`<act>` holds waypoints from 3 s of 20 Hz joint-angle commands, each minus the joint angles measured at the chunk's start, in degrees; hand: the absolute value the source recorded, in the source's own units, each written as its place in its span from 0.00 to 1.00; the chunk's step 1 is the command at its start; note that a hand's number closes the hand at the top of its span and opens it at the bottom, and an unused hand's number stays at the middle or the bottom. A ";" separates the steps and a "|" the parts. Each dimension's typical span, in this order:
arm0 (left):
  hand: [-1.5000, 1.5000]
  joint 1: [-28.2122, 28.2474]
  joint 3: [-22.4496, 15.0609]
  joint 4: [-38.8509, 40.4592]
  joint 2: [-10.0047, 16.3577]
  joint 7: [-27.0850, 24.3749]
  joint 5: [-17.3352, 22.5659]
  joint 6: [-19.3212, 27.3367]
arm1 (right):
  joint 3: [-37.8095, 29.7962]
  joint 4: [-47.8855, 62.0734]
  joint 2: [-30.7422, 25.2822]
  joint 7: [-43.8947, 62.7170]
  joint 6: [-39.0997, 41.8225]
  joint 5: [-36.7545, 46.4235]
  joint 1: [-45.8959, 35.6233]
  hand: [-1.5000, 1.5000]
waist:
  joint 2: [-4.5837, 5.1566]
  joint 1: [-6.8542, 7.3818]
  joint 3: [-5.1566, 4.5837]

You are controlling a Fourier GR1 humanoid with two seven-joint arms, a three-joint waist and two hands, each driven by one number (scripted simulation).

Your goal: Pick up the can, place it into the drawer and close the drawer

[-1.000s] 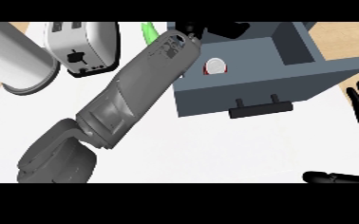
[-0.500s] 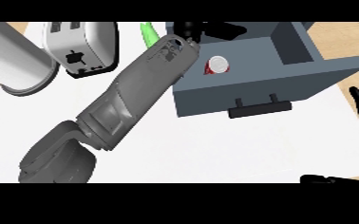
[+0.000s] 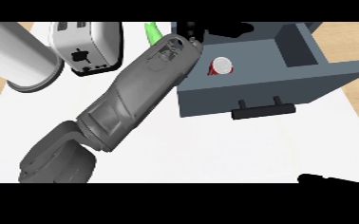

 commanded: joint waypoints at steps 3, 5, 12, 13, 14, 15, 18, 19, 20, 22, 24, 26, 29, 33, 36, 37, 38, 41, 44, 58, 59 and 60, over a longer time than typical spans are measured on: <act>0.00 -2.47 -1.00 -3.16 0.00 0.75 3.05 3.63 | 5.25 1.67 -2.13 -2.67 -1.08 11.93 -2.97 0.00 | -0.09 0.99 0.03; 0.00 -1.24 0.73 -0.68 0.00 -2.70 2.59 1.57 | 5.56 1.19 -3.37 -3.56 -1.69 16.44 -1.62 0.00 | -0.27 2.30 -0.03; 0.00 -4.66 -0.83 -1.52 0.00 0.71 2.44 3.90 | 10.04 12.49 -6.58 -4.71 -5.58 32.23 -8.43 0.00 | -0.77 4.70 0.00; 0.00 -3.33 -0.24 -1.68 0.00 1.01 2.33 2.34 | 11.20 13.84 -6.45 -6.84 -6.53 33.79 -6.58 0.00 | -1.03 5.36 -0.01; 0.00 -4.65 0.73 -1.42 0.00 1.71 2.22 1.13 | 13.03 14.65 -6.17 -7.41 -8.24 37.34 -5.58 0.00 | -1.14 5.80 -0.03; 0.00 -3.09 0.16 -1.91 0.00 0.94 1.76 3.15 | 15.85 14.74 -5.65 -3.43 -6.98 39.97 -8.67 0.00 | -1.20 6.21 -0.08; 0.00 -3.75 -0.62 -4.27 0.01 3.95 1.28 3.76 | 13.86 24.40 -6.63 -7.78 -11.23 42.68 -9.94 0.00 | -1.35 6.45 0.00; 0.00 -2.08 -0.44 -4.92 0.01 2.81 0.74 4.04 | 14.28 22.72 -7.34 -2.99 -7.92 44.25 -12.50 0.00 | -1.46 6.59 -0.07; 0.00 -2.15 0.61 -3.92 0.67 2.55 0.66 3.18 | 17.49 25.62 -5.40 -5.34 -12.56 48.14 -9.72 0.00 | -1.34 6.57 -0.04; 0.00 0.26 -0.17 -7.75 4.34 4.03 -0.07 1.65 | 19.33 30.14 -1.10 -2.26 -15.82 51.02 -13.70 0.00 | -1.64 7.94 -0.07; 0.00 2.11 -0.83 -12.06 4.91 5.91 -0.77 3.05 | 16.23 36.60 -1.24 -7.54 -22.07 49.93 -12.78 0.00 | -1.80 8.26 -0.03; 0.00 2.04 -0.37 -13.47 9.74 9.03 -1.35 0.32 | 15.84 38.67 -0.54 -7.49 -23.25 50.14 -13.93 0.00 | -1.77 7.73 -0.04; 0.00 4.96 -1.48 -19.45 11.90 11.57 -3.25 1.80 | 14.75 44.44 0.23 -8.15 -25.36 50.41 -16.77 0.00 | -1.89 8.04 -0.05; 0.00 3.92 -1.46 -22.01 15.39 15.32 -4.05 0.97 | 11.20 55.34 -0.38 -10.02 -29.55 51.02 -22.48 0.00 | -1.57 8.67 0.00; 0.00 6.47 -1.96 -26.09 16.89 17.23 -5.09 2.40 | 11.57 59.38 -0.27 -10.32 -31.84 53.64 -23.97 0.00 | -1.67 8.54 -0.01; 0.00 8.20 -3.72 -29.44 17.08 19.02 -5.54 3.59 | 12.13 60.50 0.32 -10.77 -33.93 54.73 -21.79 0.00 | -1.96 9.31 -0.01; 0.00 8.80 -2.97 -29.33 18.45 17.96 -5.29 1.05 | 10.02 64.14 -0.06 -9.82 -34.18 54.55 -26.83 0.00 | -1.54 9.45 0.00; 0.00 10.88 -1.72 -31.73 21.39 19.18 -5.44 0.40 | 10.23 69.15 1.18 -10.99 -39.18 56.54 -27.72 0.00 | -1.43 8.79 -0.01; 0.00 10.56 -2.64 -35.31 21.57 22.92 -6.51 2.45 | 8.29 76.68 1.76 -8.74 -42.00 58.65 -35.36 0.00 | -1.37 9.46 0.03; 0.00 24.70 -1.10 -47.59 27.66 20.96 -8.67 0.22 | 0.97 100.03 -0.76 -9.58 -54.23 58.34 -55.57 0.00 | -0.43 10.81 0.03; 0.00 23.94 -1.75 -47.12 26.44 21.69 -9.57 1.26 | 0.81 101.40 -2.09 -10.66 -53.45 58.14 -56.30 0.00 | -0.43 10.24 0.06; 0.00 24.60 0.30 -47.52 29.35 20.92 -8.47 -1.64 | 0.62 101.55 -1.74 -10.26 -53.84 57.99 -58.00 0.00 | -0.35 10.60 0.03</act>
